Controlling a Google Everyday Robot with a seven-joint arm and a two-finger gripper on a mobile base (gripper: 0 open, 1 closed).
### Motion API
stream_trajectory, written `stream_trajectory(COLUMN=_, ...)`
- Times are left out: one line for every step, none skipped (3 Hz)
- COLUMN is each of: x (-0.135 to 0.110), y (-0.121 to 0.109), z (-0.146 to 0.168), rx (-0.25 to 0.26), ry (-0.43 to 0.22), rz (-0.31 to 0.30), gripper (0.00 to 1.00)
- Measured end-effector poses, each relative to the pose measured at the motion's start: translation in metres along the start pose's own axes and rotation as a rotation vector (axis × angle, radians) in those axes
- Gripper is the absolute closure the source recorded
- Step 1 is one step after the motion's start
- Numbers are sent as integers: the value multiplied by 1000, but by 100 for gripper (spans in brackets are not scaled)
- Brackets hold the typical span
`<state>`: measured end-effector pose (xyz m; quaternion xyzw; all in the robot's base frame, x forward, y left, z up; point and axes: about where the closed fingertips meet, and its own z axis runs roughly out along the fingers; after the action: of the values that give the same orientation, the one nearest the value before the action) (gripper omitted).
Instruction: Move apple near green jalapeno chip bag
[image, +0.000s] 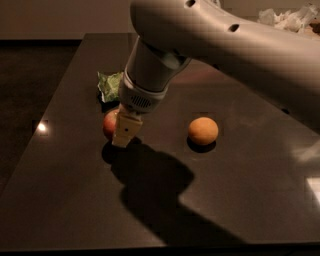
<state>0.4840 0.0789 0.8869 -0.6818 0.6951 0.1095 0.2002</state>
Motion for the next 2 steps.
stream_trajectory(x=13, y=-51, z=3, rx=49, ry=12, rz=91, gripper=100)
stream_trajectory(x=25, y=-92, z=10, rx=95, ry=20, rz=157, gripper=100)
